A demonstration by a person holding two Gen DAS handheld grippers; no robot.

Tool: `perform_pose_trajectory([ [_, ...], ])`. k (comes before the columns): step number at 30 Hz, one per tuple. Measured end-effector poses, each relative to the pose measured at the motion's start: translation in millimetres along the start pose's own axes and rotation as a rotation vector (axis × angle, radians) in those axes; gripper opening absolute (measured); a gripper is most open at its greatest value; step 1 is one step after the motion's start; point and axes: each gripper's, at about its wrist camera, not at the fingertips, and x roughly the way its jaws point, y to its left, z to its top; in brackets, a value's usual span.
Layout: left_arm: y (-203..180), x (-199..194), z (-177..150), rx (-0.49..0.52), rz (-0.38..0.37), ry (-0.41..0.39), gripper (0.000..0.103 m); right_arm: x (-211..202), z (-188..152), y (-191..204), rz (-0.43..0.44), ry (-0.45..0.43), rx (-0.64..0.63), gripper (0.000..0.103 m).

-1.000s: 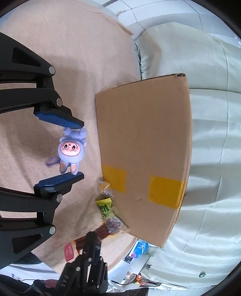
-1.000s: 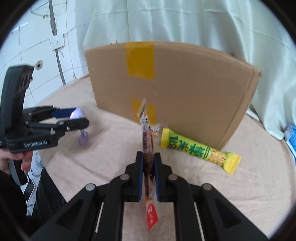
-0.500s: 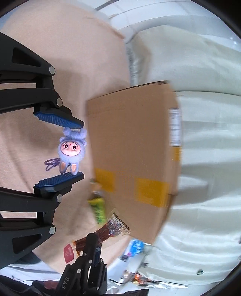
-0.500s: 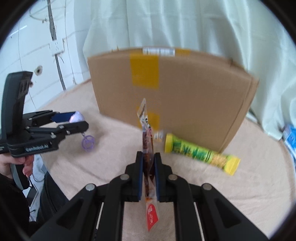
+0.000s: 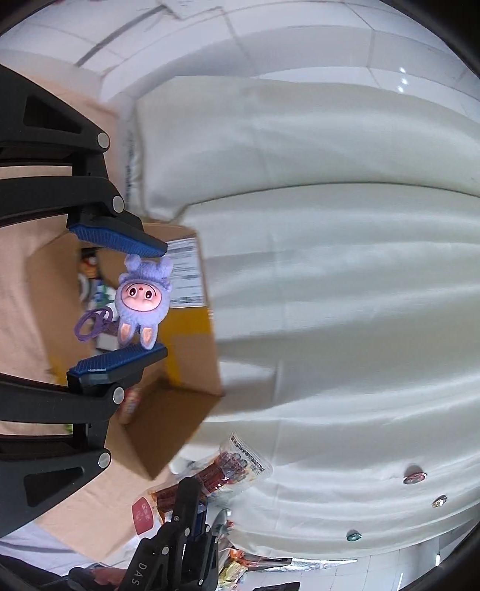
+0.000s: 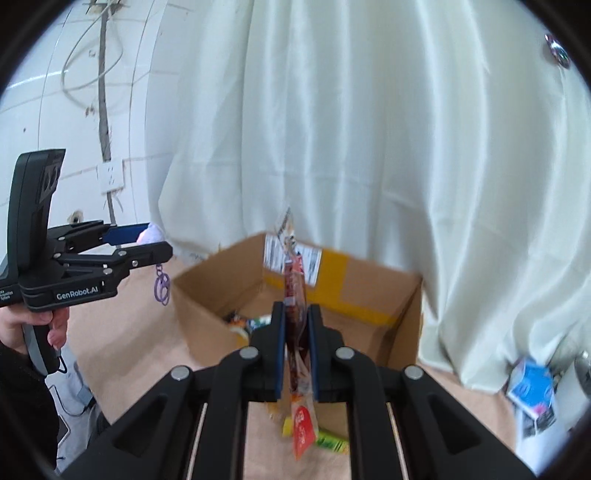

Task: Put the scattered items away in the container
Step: 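Lift the meat-stick packet and purple bunny over the cardboard box, then open both grippers to drop the packet and bunny into the box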

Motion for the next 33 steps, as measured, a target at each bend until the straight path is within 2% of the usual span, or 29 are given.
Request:
perform_pose_trajectory([
  [4,2.6,20.4,22.7,0.004,0.004,0.003,0.049,15.6,20.5,-10.0,-0.005,0.003,-0.006,0.013],
  [9,4.8,57.7,27.7,0.006,0.005,0.039,0.049,47.6,29.0,-29.1,-0.009,0.034,0.007,0.013],
  [13,6.3,98.5,15.7,0.005,0.002,0.106,0.049,78.7,24.6,-38.6,-0.004,0.069,0.037,0.013],
  [20,11.0,142.2,-8.4,-0.007,-0.006,0.176,0.049,122.5,2.5,-47.4,0.007,0.142,0.069,0.013],
  [33,10.0,174.5,-31.4,-0.013,-0.016,0.225,0.049,144.1,-26.0,-61.4,0.011,0.198,0.11,0.013],
])
